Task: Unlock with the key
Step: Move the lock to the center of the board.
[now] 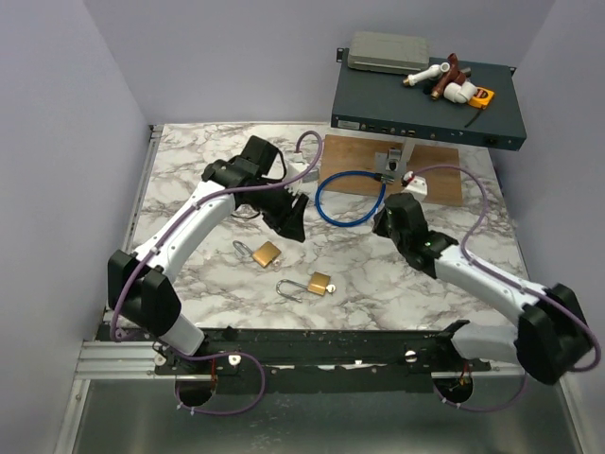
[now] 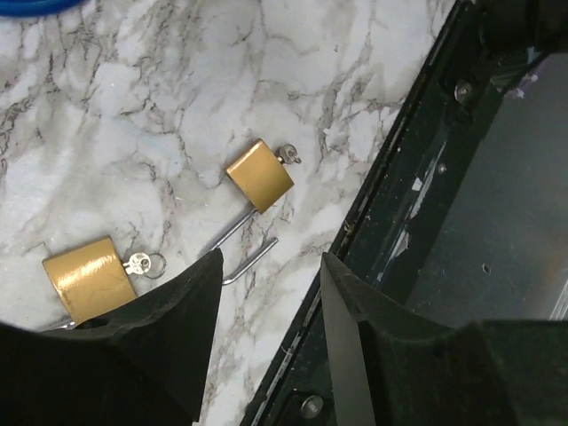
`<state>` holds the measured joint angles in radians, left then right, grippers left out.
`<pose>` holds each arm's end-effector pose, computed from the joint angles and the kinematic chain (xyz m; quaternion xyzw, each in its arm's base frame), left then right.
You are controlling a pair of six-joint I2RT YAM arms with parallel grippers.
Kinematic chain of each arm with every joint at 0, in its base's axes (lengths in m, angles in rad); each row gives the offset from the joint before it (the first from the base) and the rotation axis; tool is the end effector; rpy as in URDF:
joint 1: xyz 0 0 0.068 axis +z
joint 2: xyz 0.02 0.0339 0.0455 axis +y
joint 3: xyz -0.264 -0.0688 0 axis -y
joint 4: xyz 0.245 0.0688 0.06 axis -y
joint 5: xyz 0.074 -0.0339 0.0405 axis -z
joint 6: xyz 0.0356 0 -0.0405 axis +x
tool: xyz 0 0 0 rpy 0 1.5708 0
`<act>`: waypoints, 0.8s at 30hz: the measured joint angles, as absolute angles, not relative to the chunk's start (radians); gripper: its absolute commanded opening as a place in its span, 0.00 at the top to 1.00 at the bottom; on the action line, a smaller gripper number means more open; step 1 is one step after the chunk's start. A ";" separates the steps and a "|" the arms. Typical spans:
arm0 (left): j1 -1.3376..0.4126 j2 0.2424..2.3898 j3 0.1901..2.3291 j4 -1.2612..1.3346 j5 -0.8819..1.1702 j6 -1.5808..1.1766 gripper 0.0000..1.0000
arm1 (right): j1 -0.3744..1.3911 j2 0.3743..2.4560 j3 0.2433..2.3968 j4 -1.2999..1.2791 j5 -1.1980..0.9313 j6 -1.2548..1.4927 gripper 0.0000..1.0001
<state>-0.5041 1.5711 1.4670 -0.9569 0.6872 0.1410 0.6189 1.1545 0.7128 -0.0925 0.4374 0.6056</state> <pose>0.2689 -0.1741 0.3231 0.3694 0.8372 -0.3635 0.1746 0.2139 0.1338 0.2504 0.1018 0.8487 0.1237 0.5041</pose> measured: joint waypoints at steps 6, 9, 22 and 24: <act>-0.489 1.504 1.441 -1.019 0.718 0.199 0.52 | 0.550 1.460 0.766 0.081 0.331 0.567 0.99; -0.483 1.467 1.415 -1.035 0.717 0.216 0.52 | 0.549 1.561 0.817 0.142 0.308 0.548 0.99; -0.478 1.369 1.359 -1.047 0.715 0.245 0.52 | 0.548 1.770 0.864 0.260 0.369 0.489 0.99; -0.478 1.365 1.359 -1.052 0.712 0.251 0.52 | 0.548 1.787 0.864 0.271 0.382 0.496 0.99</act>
